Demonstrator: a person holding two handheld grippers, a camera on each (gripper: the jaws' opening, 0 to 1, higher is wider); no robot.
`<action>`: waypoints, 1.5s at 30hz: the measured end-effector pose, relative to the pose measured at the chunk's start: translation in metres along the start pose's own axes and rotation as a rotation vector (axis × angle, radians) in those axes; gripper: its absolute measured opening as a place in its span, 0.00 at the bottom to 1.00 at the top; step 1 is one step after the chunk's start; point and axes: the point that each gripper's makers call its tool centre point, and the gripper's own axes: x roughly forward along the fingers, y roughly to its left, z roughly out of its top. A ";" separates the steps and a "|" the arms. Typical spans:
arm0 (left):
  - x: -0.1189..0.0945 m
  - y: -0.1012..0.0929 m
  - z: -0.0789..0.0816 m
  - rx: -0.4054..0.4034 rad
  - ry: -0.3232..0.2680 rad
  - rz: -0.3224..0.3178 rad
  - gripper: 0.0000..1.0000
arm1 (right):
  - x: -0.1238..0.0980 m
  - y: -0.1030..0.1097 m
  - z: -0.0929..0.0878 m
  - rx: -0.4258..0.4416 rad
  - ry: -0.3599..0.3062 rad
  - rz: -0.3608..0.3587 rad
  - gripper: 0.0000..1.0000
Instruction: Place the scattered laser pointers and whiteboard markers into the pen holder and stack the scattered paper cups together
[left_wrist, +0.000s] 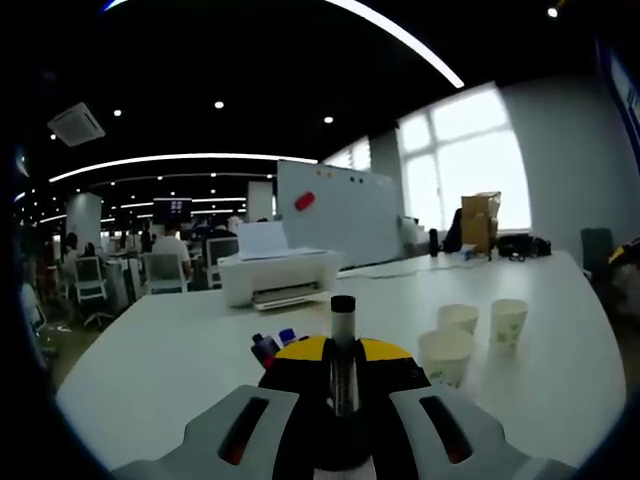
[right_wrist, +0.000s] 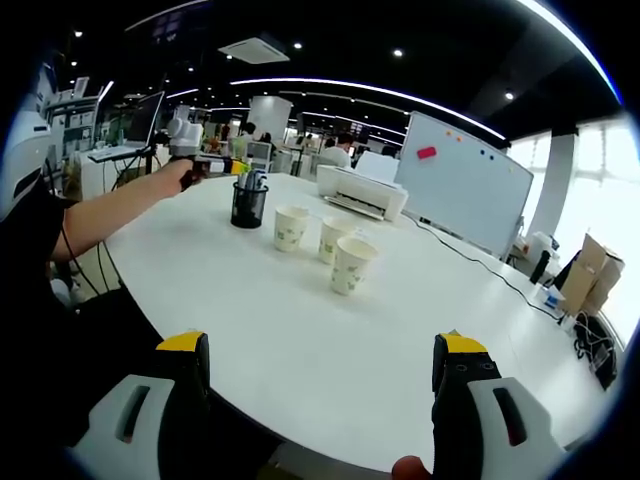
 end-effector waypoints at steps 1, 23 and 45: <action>0.000 0.000 0.000 0.001 0.000 0.000 0.15 | 0.000 0.000 0.000 -0.001 -0.001 0.000 0.87; 0.000 -0.005 -0.002 0.005 0.011 -0.006 0.15 | -0.003 0.000 0.001 0.001 -0.008 -0.002 0.87; 0.001 -0.007 -0.011 0.002 0.041 -0.008 0.15 | -0.003 -0.001 0.001 -0.002 -0.008 -0.001 0.87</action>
